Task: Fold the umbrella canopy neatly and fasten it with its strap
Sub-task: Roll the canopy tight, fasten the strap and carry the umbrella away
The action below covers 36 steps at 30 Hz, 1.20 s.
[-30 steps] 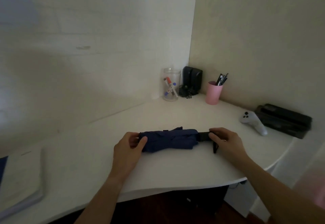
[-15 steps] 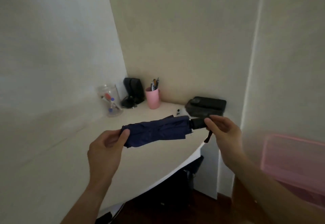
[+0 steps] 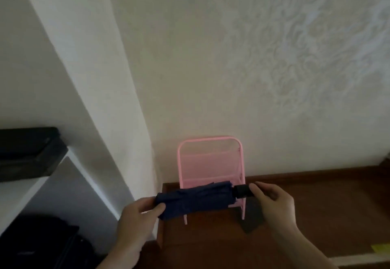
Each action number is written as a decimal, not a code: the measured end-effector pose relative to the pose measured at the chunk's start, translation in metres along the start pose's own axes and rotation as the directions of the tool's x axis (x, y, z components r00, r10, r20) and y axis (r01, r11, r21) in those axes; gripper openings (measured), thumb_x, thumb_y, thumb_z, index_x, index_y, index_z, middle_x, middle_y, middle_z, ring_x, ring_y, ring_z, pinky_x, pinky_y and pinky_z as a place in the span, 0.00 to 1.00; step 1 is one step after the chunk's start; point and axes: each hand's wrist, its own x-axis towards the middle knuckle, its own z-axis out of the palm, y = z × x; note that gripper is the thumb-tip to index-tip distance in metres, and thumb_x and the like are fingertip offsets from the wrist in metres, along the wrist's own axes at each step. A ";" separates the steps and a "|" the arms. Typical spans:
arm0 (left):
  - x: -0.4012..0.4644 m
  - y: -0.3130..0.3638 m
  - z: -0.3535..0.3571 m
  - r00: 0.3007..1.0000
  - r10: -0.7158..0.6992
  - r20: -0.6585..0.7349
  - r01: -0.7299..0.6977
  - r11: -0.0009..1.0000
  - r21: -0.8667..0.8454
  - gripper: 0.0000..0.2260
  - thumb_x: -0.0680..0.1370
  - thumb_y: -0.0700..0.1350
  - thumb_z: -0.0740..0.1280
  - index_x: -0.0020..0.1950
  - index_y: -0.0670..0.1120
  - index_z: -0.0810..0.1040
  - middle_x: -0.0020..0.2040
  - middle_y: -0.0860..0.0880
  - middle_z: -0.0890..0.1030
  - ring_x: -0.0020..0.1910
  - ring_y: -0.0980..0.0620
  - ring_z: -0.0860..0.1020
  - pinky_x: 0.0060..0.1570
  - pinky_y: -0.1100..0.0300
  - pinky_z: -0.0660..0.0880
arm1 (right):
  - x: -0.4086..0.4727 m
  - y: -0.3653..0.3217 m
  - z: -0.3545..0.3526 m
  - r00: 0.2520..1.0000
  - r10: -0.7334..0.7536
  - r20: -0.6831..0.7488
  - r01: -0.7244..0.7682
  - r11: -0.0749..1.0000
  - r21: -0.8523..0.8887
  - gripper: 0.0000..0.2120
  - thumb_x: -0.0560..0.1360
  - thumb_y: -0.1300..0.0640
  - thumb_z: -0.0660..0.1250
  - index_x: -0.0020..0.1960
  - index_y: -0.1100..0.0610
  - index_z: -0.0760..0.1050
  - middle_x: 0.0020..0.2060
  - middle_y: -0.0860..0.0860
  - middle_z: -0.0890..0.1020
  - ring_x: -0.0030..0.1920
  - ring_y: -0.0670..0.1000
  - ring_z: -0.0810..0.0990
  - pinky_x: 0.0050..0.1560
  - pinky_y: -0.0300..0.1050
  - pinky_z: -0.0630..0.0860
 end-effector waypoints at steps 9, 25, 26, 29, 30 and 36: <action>0.208 -0.003 0.129 0.997 -0.072 0.016 0.072 0.997 -0.036 0.09 0.77 0.37 0.67 0.42 0.48 0.83 0.39 0.50 0.82 0.43 0.46 0.82 0.38 0.59 0.75 | 0.192 0.043 0.085 1.000 0.019 -0.024 -0.023 0.979 -0.201 0.14 0.76 0.57 0.73 0.61 0.56 0.82 0.54 0.53 0.85 0.47 0.51 0.82 0.46 0.47 0.80; 0.343 -0.129 0.248 0.918 0.121 0.378 -0.312 0.809 0.498 0.12 0.74 0.33 0.66 0.49 0.51 0.76 0.42 0.52 0.78 0.45 0.50 0.79 0.39 0.66 0.74 | 0.319 0.205 0.185 0.949 0.038 0.312 0.215 0.649 -0.730 0.10 0.77 0.61 0.69 0.58 0.58 0.81 0.51 0.55 0.85 0.44 0.50 0.81 0.45 0.40 0.77; 0.343 -0.135 0.251 0.903 0.141 0.406 -0.358 0.768 0.530 0.12 0.75 0.36 0.68 0.55 0.49 0.77 0.48 0.50 0.79 0.50 0.48 0.80 0.47 0.61 0.78 | 0.316 0.207 0.190 0.939 0.022 0.342 0.253 0.629 -0.735 0.09 0.77 0.60 0.69 0.57 0.57 0.82 0.50 0.54 0.85 0.45 0.49 0.81 0.46 0.40 0.78; 0.343 -0.149 0.256 0.805 0.320 0.499 -0.589 0.524 0.615 0.17 0.78 0.43 0.69 0.66 0.49 0.75 0.59 0.47 0.79 0.57 0.49 0.79 0.61 0.53 0.79 | 0.304 0.212 0.202 0.879 -0.093 0.467 0.453 0.469 -0.758 0.06 0.77 0.55 0.70 0.53 0.52 0.82 0.46 0.50 0.85 0.44 0.49 0.82 0.46 0.45 0.82; 0.341 -0.150 0.257 0.753 0.358 0.552 -0.658 0.400 0.638 0.18 0.79 0.43 0.69 0.68 0.50 0.74 0.60 0.48 0.80 0.57 0.49 0.80 0.60 0.52 0.79 | 0.299 0.213 0.205 0.848 -0.118 0.516 0.518 0.387 -0.763 0.06 0.76 0.54 0.69 0.53 0.51 0.82 0.46 0.49 0.85 0.45 0.50 0.82 0.47 0.48 0.83; 0.358 -0.162 0.256 0.628 0.399 0.668 -0.726 -0.008 0.688 0.18 0.78 0.36 0.68 0.67 0.46 0.74 0.56 0.44 0.84 0.52 0.44 0.84 0.51 0.48 0.83 | 0.298 0.223 0.207 0.757 -0.141 0.638 0.653 0.119 -0.748 0.06 0.79 0.59 0.65 0.53 0.55 0.80 0.49 0.52 0.85 0.48 0.53 0.84 0.57 0.50 0.80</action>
